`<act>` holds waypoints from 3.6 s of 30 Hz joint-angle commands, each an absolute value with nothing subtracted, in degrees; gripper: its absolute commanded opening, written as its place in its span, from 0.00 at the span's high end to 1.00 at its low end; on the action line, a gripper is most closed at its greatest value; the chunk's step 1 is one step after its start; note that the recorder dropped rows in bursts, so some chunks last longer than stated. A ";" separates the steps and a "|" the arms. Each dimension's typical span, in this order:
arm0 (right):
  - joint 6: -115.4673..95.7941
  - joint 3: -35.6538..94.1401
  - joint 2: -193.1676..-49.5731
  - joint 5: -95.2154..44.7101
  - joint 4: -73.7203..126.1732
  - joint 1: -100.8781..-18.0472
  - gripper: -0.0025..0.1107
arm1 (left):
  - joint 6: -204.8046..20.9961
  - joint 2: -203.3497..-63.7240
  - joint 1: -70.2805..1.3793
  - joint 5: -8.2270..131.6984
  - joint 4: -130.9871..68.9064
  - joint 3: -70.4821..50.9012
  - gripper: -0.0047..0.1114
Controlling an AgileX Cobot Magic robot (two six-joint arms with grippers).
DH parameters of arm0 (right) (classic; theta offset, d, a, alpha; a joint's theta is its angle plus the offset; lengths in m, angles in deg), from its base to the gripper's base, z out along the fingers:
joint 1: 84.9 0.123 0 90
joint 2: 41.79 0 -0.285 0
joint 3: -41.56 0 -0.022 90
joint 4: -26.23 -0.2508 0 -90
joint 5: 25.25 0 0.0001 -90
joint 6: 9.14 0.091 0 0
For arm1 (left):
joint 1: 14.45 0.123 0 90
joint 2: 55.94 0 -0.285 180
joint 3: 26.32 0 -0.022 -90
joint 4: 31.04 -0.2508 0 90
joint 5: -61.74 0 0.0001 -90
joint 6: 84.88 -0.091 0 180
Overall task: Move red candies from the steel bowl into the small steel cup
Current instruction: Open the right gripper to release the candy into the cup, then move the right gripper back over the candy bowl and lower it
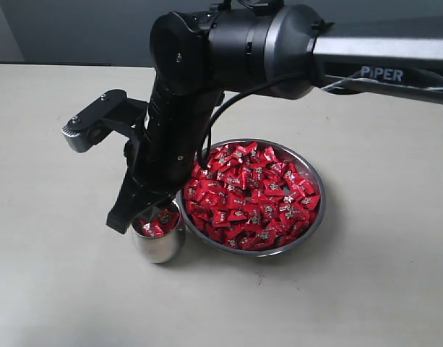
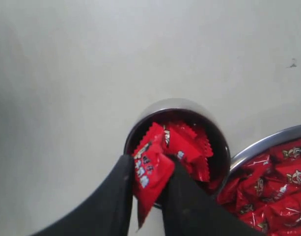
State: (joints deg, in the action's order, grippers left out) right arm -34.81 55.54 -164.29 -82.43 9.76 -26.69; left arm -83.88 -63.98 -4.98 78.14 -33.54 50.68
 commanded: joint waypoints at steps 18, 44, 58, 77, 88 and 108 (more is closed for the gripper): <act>-34.38 55.29 -164.11 -82.11 10.32 -26.77 0.99 | -83.74 -63.72 -4.94 78.04 -33.61 50.90 0.96; -33.67 55.29 -164.11 -82.51 11.32 -26.77 0.99 | -83.74 -63.72 -4.94 78.04 -33.61 50.90 0.96; -33.54 55.29 -164.11 -82.55 11.82 -26.77 0.73 | -83.74 -63.72 -4.94 78.04 -33.61 50.90 0.96; -25.37 57.92 -161.34 -81.94 26.23 -27.15 0.73 | -83.74 -63.72 -4.94 78.04 -33.61 50.90 0.96; -9.77 53.61 -152.65 -63.08 29.85 -38.56 0.98 | -83.74 -63.72 -4.94 78.04 -33.61 50.90 0.96; -7.95 32.84 -144.52 -51.39 27.05 -47.73 0.98 | -83.74 -63.72 -4.94 78.04 -33.61 50.90 0.96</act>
